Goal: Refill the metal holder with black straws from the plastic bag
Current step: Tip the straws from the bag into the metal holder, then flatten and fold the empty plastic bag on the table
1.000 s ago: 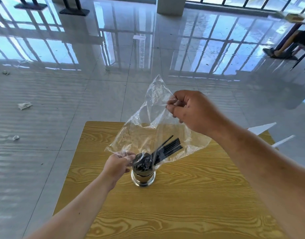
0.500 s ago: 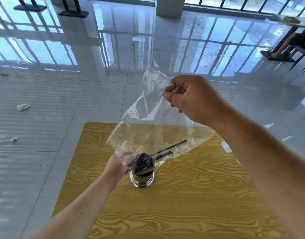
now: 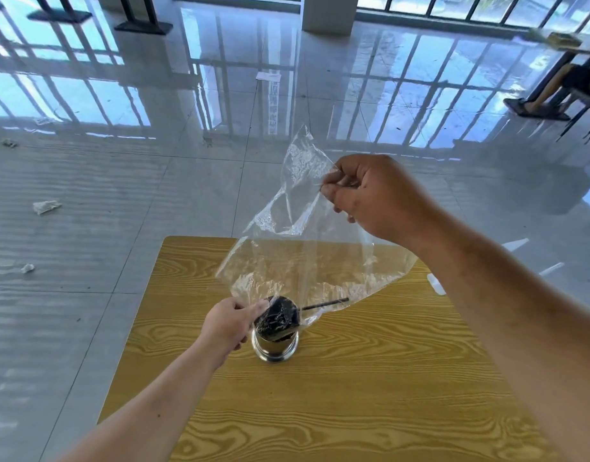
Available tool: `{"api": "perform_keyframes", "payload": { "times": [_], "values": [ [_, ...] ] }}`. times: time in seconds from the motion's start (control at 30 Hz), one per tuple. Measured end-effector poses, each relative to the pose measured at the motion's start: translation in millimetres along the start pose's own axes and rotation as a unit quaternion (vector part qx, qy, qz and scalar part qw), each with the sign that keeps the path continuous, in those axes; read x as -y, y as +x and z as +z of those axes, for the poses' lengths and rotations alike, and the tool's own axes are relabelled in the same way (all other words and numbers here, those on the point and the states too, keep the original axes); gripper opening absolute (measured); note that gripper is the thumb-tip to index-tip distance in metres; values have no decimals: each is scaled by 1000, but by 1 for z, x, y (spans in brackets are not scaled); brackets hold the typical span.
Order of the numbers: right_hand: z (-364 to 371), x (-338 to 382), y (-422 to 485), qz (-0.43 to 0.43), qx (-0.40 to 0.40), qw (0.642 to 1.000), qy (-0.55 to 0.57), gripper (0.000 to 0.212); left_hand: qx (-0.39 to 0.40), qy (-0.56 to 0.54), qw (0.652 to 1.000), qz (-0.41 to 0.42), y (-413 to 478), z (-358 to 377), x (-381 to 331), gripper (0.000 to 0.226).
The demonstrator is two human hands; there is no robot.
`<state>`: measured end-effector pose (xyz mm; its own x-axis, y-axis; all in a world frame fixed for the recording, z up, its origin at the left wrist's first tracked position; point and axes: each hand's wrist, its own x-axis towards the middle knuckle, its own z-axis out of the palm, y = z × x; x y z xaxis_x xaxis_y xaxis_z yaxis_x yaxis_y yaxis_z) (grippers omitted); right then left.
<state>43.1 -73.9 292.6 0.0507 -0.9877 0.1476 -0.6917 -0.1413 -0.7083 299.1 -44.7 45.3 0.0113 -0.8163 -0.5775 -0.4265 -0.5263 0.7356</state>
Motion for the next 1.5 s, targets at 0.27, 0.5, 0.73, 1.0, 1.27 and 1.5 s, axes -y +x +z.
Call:
{"api": "perform_keyframes", "payload": {
  "times": [0.27,0.5,0.73,1.0,1.27,1.5],
  "values": [
    [1,-24,1,37,9,999,35,8,137,70,966,208,-12,5,-23,15],
    [-6,-19,0,43,13,997,68,5,95,163,949,253,-11,22,-32,24],
    [-69,-57,-23,86,-42,981,169,5,41,142,971,186,-2,15,-39,21],
    [-122,-130,-81,169,-140,912,347,19,31,-56,982,179,-20,10,-81,55],
    [-95,-167,-108,231,-230,778,537,7,281,-274,914,103,-28,19,-115,126],
    [-18,-154,-91,275,-204,677,652,11,271,-229,928,115,-47,41,-164,106]
  ]
}}
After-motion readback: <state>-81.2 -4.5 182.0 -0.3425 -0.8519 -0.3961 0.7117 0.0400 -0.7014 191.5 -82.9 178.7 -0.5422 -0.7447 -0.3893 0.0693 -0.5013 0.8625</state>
